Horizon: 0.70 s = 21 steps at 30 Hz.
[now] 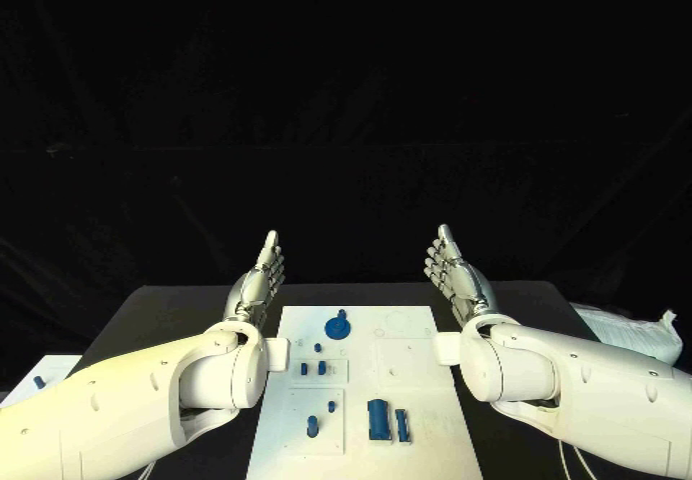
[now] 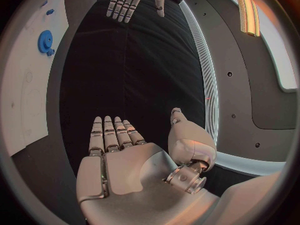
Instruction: Assemble the parts on the task board
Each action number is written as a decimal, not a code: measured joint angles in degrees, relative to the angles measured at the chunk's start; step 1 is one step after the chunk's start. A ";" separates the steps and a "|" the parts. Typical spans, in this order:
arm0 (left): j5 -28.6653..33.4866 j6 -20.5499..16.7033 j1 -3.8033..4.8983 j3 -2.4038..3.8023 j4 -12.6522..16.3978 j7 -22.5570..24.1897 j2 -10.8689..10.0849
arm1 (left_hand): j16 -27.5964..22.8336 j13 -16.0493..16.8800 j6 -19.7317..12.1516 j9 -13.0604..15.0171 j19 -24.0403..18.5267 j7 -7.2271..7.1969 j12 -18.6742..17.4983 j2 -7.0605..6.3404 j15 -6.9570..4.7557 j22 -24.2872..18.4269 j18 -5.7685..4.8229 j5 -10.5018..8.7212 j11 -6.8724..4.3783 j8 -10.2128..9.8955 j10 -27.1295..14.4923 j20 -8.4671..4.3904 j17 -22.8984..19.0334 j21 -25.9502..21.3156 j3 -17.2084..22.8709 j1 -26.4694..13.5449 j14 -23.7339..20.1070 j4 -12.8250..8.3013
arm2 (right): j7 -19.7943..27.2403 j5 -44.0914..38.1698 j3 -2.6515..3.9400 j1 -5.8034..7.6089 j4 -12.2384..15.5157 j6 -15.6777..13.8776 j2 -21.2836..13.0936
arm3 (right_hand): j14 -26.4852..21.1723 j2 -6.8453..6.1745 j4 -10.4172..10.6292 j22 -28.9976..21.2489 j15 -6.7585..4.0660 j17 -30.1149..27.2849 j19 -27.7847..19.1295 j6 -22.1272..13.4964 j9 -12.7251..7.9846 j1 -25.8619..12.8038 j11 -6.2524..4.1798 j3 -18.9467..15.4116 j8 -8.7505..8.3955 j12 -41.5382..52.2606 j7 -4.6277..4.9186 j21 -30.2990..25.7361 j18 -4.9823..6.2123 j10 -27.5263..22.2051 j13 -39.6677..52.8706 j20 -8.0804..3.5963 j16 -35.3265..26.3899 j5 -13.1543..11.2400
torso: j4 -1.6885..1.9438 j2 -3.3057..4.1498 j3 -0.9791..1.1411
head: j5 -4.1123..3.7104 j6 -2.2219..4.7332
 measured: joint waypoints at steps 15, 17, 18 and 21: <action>-0.28 -1.02 0.00 0.00 0.02 0.36 0.00 | -0.24 0.01 -5.65 0.02 -4.75 -0.29 0.00 0.15 -0.07 -5.58 -0.03 -0.17 -0.12 0.00 -6.06 -0.58 0.01 0.00 -2.95 -7.71 -5.38 0.00 | 0.51 0.64 0.00 0.00 0.01 -0.85 0.00 | -6.70 0.00 -0.16 -1.15 -0.14 -0.02 -5.75 -5.57 -0.07 -9.09 0.00 0.16 -0.21 0.00 -0.19 -0.22 -0.87 -6.32 0.01 -0.28 0.00 0.00 | 0.00 -0.01 0.00 | 0.00 0.01; -0.29 -1.06 0.00 0.00 0.02 0.38 0.00 | -0.24 0.01 -6.02 0.02 -5.99 -0.30 0.00 0.01 -0.06 -5.86 -0.04 -0.16 -0.02 0.00 -6.49 -0.59 0.01 0.00 -2.96 -8.50 -5.96 0.00 | 0.53 0.67 0.00 0.00 0.01 -0.88 0.00 | -7.19 -0.21 -0.16 -1.18 -0.04 -0.02 -6.15 -5.99 -0.07 -9.74 -0.13 0.16 -0.21 0.00 -0.16 -0.22 -0.87 -6.82 0.02 -0.24 0.00 0.00 | 0.00 -0.01 -0.01 | 0.00 0.01; -0.30 -1.07 0.00 0.00 0.02 0.39 0.00 | -0.24 0.01 -6.43 0.02 -6.50 -0.29 0.00 0.04 -0.07 -5.95 -0.04 -0.16 -0.16 0.00 -6.75 -0.56 0.01 0.00 -2.96 -8.80 -5.96 0.00 | 0.54 0.68 0.00 -0.01 0.02 -0.89 0.00 | -7.42 -0.01 -0.16 -1.19 -0.05 -0.02 -6.39 -6.13 -0.07 -10.13 -0.06 0.16 -0.21 0.00 -0.29 -0.22 -0.87 -7.16 0.02 -0.37 0.00 0.00 | 0.00 -0.01 -0.01 | 0.00 0.01; -0.31 -1.11 0.00 0.00 0.02 0.40 0.00 | -0.24 0.02 -6.86 0.02 -7.64 -0.28 0.00 0.02 -0.07 -6.18 -0.03 -0.16 -0.02 0.00 -7.31 -0.61 0.01 0.00 -3.27 -9.55 -7.14 -0.01 | 0.56 0.71 0.00 -0.01 0.03 -0.94 0.00 | -12.94 -0.04 -0.15 -1.24 -0.03 -0.01 -11.63 -11.21 -0.07 -14.18 -0.02 0.16 -0.21 0.00 -0.17 -0.22 -0.87 -12.38 0.02 -0.26 0.00 0.00 | 0.00 -0.01 -0.01 | 0.00 0.01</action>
